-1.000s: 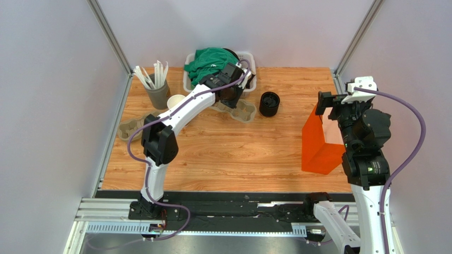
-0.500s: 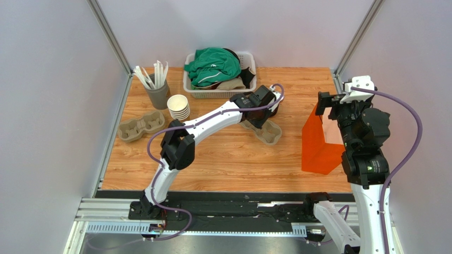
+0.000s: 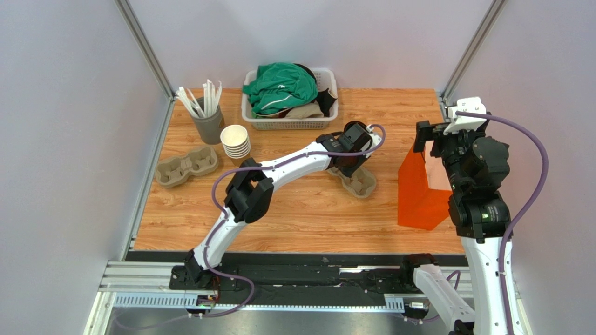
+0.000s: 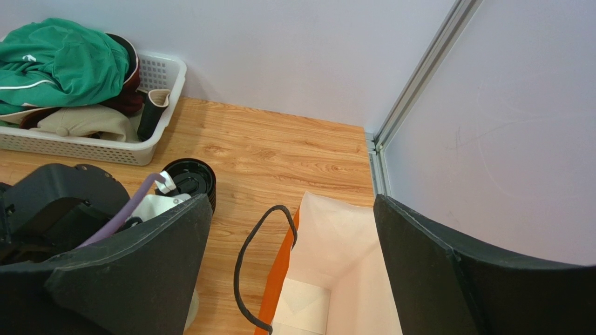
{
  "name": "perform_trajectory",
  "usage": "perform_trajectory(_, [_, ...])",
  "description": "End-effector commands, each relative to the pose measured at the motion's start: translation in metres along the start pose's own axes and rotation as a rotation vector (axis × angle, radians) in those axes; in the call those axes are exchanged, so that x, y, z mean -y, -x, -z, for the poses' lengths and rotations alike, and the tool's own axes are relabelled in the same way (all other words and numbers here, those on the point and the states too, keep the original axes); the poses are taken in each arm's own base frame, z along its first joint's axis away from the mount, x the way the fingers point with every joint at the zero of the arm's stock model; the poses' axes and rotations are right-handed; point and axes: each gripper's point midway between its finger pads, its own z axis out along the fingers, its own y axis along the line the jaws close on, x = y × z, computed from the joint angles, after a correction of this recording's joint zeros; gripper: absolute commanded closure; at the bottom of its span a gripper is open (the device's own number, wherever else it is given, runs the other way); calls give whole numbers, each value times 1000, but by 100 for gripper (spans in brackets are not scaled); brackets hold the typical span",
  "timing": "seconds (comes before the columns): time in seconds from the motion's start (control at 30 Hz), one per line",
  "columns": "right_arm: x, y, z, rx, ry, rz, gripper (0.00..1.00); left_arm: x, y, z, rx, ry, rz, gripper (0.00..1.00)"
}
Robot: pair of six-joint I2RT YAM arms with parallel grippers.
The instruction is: Pack the takeout coffee
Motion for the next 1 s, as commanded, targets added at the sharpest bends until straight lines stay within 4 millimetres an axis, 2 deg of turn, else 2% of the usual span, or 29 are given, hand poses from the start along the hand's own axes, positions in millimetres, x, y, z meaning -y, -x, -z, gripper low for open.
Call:
perform_trajectory(0.0, [1,7,-4,24,-2,10,7,1,27,-3,84,9,-16,71])
perform_trajectory(0.17, [-2,-7,-18,-19,1,10,11,3,30,-8,101,0,-6,66])
perform_trajectory(0.33, [-5,-17,-28,-44,6,8,19,5,44,4,136,-14,-1,60])
perform_trajectory(0.53, [-1,-25,-37,-65,-29,2,20,6,59,30,180,-21,3,38])
perform_trajectory(0.63, [0,-23,-36,-59,-34,-5,21,5,59,34,187,-17,5,34])
perform_trajectory(0.77, [-2,-22,-33,-58,-22,-11,27,2,52,31,154,0,10,33])
perform_trajectory(0.87, [-5,-23,-33,-65,-2,-14,36,-5,53,41,155,14,11,33])
perform_trajectory(0.97, [-8,-23,-33,-65,12,-14,42,-19,60,65,178,24,40,33])
